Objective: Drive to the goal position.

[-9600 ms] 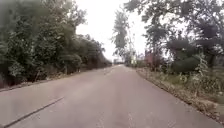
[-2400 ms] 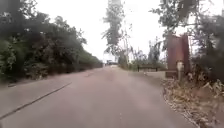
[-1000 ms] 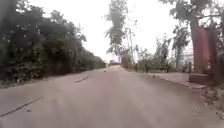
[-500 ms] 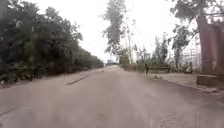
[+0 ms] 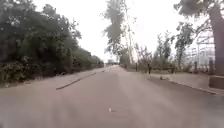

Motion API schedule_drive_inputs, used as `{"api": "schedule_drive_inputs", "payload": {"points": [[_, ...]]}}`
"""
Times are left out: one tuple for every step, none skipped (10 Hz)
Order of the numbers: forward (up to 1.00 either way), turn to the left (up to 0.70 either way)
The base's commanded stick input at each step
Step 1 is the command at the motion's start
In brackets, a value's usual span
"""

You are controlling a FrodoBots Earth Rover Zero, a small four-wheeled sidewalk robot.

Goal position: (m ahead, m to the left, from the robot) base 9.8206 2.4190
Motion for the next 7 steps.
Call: {"api": "schedule_drive_inputs", "payload": {"points": [[1.00,0.00],[1.00,0.00],[1.00,0.00],[1.00,0.00],[1.00,0.00],[1.00,0.00],[1.00,0.00]]}}
